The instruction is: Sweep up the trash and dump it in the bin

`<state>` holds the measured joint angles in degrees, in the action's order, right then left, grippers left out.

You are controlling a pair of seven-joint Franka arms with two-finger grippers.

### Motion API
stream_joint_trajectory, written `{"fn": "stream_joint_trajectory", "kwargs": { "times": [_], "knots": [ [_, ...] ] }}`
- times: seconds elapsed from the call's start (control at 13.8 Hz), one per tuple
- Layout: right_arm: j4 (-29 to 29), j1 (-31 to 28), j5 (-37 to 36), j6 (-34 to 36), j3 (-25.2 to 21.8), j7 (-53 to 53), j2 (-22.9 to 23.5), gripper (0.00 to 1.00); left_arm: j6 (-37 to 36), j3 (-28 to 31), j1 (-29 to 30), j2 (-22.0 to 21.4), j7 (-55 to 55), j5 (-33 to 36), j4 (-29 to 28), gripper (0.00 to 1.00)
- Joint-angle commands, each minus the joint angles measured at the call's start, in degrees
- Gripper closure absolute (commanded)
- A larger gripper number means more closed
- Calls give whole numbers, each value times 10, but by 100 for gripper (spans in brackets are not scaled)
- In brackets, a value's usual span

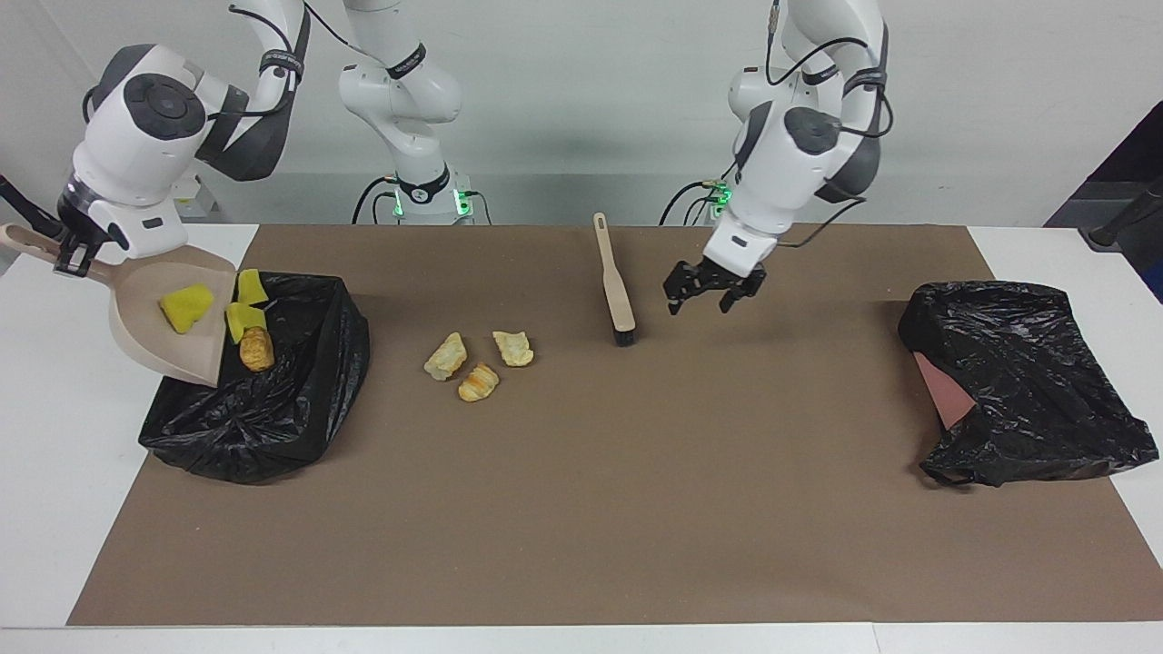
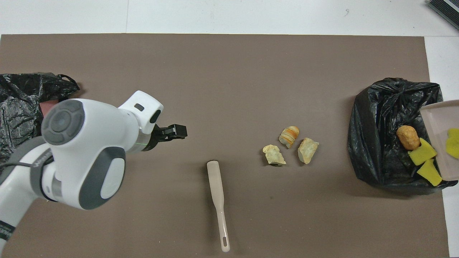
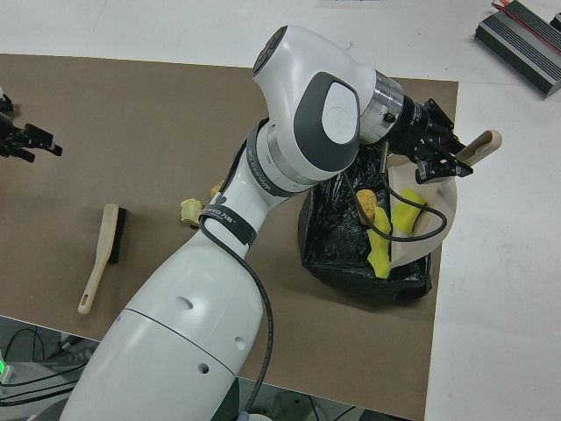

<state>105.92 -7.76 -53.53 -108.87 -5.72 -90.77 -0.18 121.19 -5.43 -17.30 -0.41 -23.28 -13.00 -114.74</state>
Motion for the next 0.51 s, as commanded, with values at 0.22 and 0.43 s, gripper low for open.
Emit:
{"fn": "stream_joint_trajectory", "kwargs": {
  "times": [0.22,0.43],
  "knots": [
    [17,85,-84,129,4,138,-30,100,-146,-5,103,8,130,39,107,0],
    [45,101,-98,151,4,168,-50,100,-187,-4,157,2,205,40,123,0]
  ]
}}
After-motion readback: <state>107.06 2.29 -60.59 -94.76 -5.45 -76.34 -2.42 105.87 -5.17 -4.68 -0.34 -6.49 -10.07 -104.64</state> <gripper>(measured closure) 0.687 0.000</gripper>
